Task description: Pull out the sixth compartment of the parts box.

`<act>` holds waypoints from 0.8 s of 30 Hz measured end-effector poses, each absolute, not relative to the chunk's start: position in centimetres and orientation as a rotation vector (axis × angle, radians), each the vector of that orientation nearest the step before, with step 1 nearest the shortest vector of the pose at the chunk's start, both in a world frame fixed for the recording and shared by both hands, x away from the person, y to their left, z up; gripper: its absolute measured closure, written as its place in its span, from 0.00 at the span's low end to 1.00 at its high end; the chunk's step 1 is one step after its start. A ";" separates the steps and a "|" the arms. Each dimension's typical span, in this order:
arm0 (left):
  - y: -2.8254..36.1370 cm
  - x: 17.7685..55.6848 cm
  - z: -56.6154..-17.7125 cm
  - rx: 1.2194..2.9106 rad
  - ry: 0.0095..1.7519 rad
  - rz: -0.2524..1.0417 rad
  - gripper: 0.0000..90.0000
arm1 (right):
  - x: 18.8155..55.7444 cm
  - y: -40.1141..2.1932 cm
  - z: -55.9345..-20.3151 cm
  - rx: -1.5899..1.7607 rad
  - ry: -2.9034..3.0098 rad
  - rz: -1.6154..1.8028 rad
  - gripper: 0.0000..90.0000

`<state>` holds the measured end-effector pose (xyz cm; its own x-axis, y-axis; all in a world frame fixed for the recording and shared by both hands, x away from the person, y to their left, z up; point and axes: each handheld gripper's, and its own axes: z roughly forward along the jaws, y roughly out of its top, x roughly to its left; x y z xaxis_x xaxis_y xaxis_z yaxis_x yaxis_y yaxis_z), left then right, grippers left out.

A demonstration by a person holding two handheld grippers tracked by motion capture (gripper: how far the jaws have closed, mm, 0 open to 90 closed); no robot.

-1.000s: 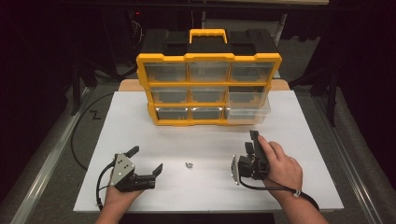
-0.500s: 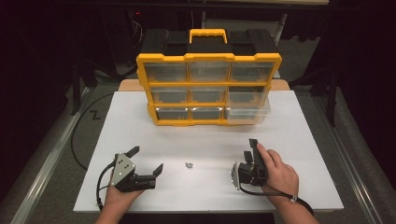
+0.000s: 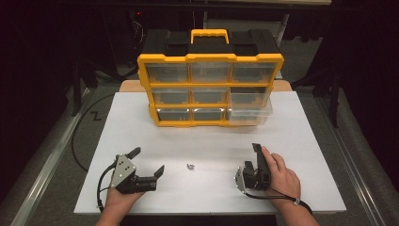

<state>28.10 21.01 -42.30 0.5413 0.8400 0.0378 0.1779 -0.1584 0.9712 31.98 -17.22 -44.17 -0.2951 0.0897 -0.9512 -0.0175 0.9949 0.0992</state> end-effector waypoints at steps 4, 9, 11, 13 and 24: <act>21.0 28.1 -42.3 1.659 0.870 0.734 0.01 | 32.1 -17.4 -44.3 0.062 1.871 0.124 0.08; 21.0 28.1 -42.3 1.661 0.869 0.733 0.01 | 32.4 -17.6 -44.3 0.073 1.883 0.126 0.01; 21.0 28.1 -42.3 1.662 0.870 0.734 0.01 | 32.4 -17.8 -44.2 0.087 1.879 0.153 0.01; 21.0 28.2 -42.4 1.663 0.871 0.734 0.01 | 32.5 -17.9 -44.0 0.104 1.872 0.172 0.01; 21.0 28.2 -42.4 1.664 0.875 0.735 0.01 | 32.9 -19.1 -42.8 0.350 1.911 0.417 0.01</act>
